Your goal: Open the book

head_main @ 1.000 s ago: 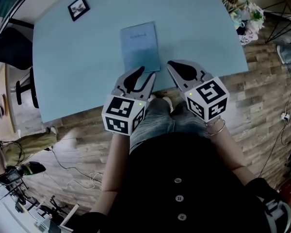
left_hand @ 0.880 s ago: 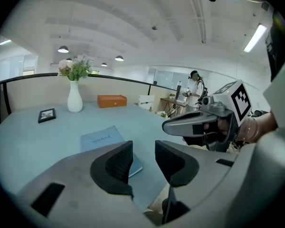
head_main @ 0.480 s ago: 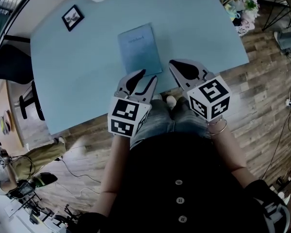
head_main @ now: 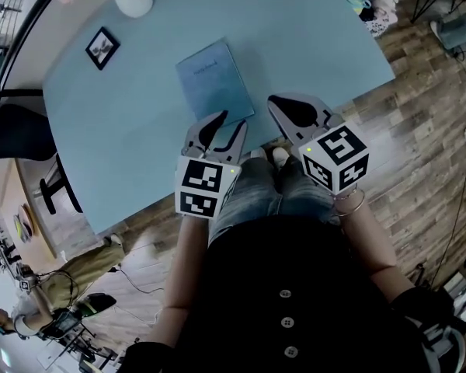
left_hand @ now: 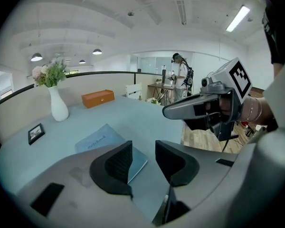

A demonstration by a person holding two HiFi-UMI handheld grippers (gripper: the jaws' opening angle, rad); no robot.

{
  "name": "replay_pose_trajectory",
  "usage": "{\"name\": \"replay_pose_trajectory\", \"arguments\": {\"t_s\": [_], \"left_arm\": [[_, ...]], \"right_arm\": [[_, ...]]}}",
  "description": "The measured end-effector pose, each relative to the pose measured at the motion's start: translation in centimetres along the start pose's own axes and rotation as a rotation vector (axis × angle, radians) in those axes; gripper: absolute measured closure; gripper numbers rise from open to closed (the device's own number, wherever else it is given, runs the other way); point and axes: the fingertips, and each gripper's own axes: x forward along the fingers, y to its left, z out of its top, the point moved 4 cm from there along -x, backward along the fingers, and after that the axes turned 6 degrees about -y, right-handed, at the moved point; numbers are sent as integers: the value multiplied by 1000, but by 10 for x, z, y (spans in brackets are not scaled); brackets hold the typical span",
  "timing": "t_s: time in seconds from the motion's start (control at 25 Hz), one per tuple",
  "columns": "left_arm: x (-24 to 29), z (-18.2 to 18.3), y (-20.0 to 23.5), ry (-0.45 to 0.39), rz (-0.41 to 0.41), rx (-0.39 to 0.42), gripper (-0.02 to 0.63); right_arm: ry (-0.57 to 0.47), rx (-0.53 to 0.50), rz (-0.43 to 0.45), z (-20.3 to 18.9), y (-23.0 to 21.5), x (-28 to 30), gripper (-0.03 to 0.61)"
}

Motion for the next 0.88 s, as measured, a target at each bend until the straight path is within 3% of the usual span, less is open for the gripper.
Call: {"name": "replay_pose_trajectory", "arguments": {"t_s": [0.28,0.52,0.88], "left_arm": [[15,-14,-3,75,-55,43,454],[31,-22,-3,128,-87,155,456],[59,-35,-11,166,-122,163,459]], "right_arm": [[23,59,-70,-25,-12,-12,577],[36,84,-127,-39,-21,-22,577],[69,116,-167,-57,-23,-30,577]]}}
